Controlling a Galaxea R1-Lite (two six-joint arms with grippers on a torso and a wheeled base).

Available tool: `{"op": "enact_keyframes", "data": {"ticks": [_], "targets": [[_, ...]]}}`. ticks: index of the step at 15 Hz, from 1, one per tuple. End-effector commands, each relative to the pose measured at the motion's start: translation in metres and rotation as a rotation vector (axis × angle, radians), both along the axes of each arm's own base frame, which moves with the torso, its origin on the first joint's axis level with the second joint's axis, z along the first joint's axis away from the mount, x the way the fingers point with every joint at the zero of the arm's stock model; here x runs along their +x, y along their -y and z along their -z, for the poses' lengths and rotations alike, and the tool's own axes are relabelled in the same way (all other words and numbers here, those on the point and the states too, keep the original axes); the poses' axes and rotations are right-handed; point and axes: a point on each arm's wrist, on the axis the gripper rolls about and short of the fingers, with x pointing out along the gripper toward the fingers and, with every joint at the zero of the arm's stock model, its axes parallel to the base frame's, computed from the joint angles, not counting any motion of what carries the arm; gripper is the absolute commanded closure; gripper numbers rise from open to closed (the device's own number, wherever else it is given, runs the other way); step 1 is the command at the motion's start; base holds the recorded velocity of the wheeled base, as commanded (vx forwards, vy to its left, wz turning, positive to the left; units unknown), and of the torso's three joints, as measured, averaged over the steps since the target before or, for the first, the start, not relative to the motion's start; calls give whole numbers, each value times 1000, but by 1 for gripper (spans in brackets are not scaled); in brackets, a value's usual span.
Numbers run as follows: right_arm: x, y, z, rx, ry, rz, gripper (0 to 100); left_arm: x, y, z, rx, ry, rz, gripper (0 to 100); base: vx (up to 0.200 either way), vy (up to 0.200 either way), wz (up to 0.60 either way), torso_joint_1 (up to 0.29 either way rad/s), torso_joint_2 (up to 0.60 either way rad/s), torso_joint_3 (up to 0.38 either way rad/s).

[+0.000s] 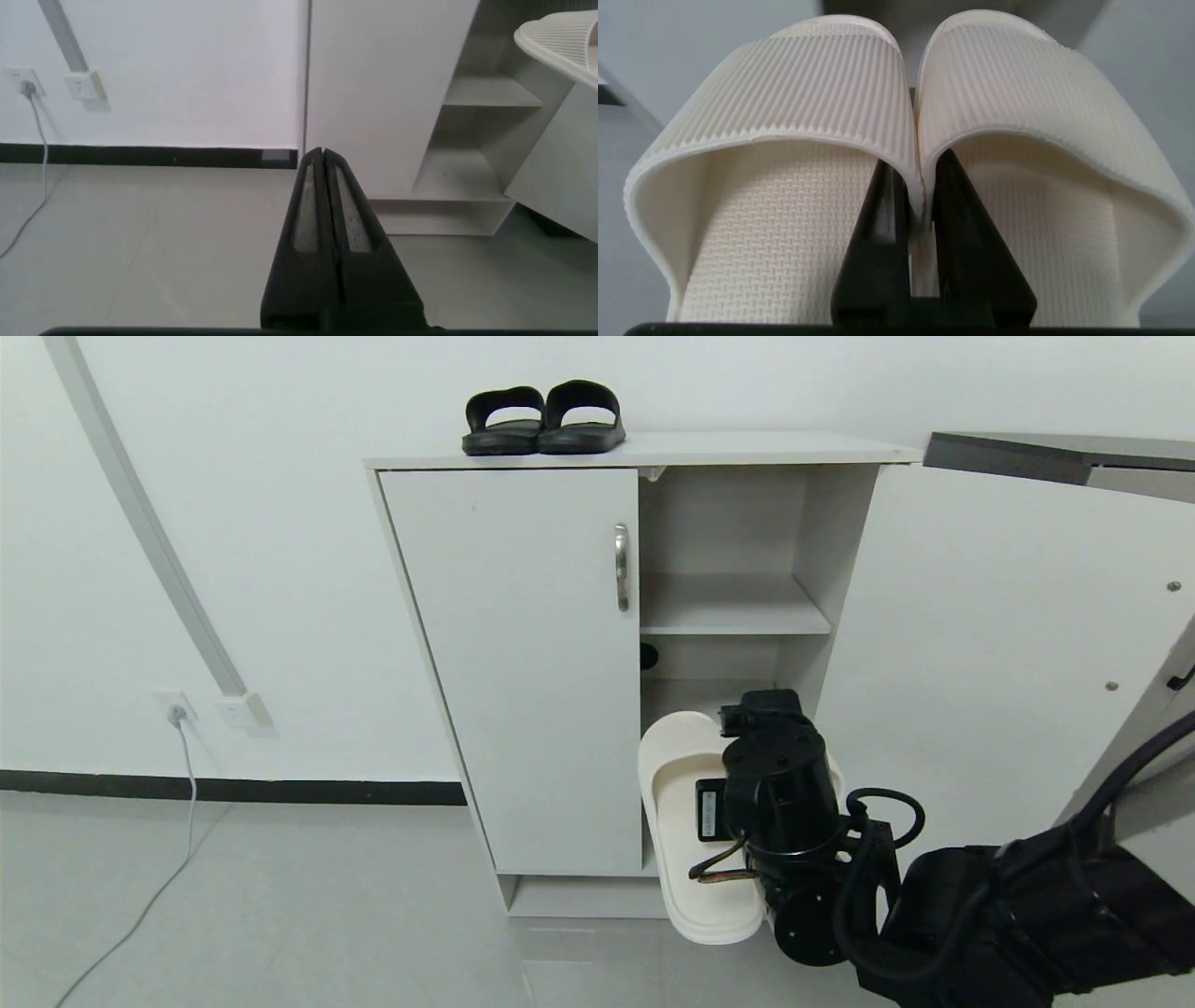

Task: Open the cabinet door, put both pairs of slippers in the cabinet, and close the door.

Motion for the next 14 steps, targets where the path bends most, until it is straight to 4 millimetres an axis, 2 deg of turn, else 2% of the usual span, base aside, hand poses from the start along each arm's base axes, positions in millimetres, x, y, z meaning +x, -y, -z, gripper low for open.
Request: {"op": "enact_keyframes", "data": {"ticks": [1, 2, 8, 14], "targets": [[0, 0, 1, -3, -3, 0, 100, 0, 0, 0, -1, -3, -1, 100, 0, -200, 0, 2, 7, -17], [1, 0, 3, -7, -6, 0, 100, 0, 0, 0, -2, -3, -1, 100, 0, -200, 0, 2, 2, 17], [2, -4, 21, 3, -39, -90, 100, 0, 0, 0, -2, -3, -1, 100, 0, 0, 0, 0, 0, 0], [18, -20, 34, 4, -29, -93, 100, 0, 0, 0, -2, -3, -1, 100, 0, 0, 0, 0, 0, 0]]}}
